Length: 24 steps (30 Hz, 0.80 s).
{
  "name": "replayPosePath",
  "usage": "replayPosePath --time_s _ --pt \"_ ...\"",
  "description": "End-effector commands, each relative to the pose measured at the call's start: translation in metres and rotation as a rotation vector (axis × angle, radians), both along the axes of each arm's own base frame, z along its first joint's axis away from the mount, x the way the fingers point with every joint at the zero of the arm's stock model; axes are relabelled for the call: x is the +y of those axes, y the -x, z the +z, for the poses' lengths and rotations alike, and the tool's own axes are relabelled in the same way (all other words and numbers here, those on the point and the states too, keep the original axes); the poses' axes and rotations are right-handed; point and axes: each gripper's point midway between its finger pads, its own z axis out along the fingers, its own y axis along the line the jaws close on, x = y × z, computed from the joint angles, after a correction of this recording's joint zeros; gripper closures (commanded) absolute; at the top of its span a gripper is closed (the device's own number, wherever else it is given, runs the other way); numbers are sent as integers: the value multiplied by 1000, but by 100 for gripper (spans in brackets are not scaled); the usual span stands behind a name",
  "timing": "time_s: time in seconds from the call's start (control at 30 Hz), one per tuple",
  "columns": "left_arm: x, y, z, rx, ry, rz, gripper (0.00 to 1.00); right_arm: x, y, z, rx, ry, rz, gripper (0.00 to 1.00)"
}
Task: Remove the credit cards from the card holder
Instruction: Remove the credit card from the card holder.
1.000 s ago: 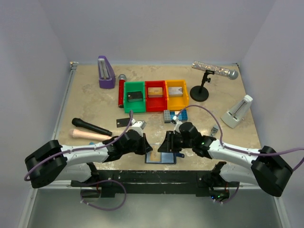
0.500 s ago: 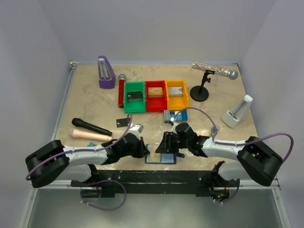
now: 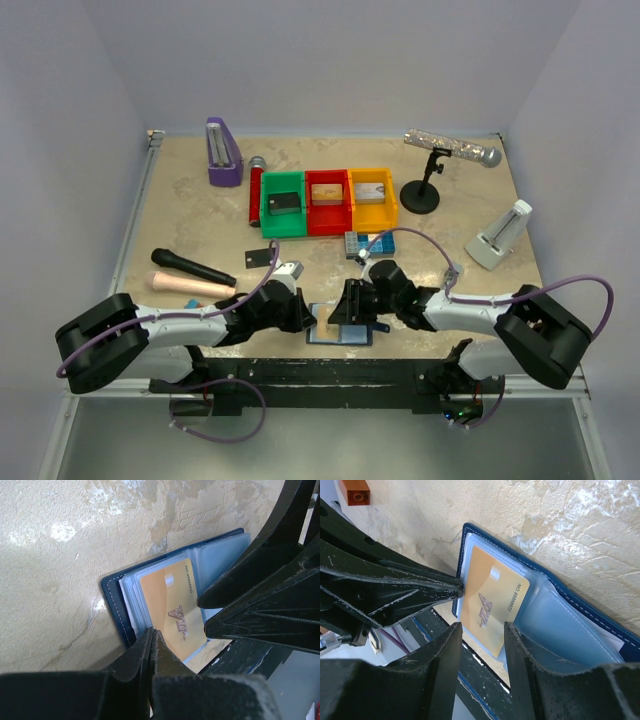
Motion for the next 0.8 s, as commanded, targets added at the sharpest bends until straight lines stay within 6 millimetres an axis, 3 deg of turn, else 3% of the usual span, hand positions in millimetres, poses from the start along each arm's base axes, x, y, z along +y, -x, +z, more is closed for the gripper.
replayPosePath --time_s 0.0,0.4,0.77 --pt "5 -2 -5 -2 -14 20 100 -5 0 -3 -16 16 -11 55" --pt "12 2 -13 14 -10 41 100 -6 1 -5 -22 12 -10 53" --pt "13 6 -19 32 -4 38 100 9 3 15 -57 -142 13 53"
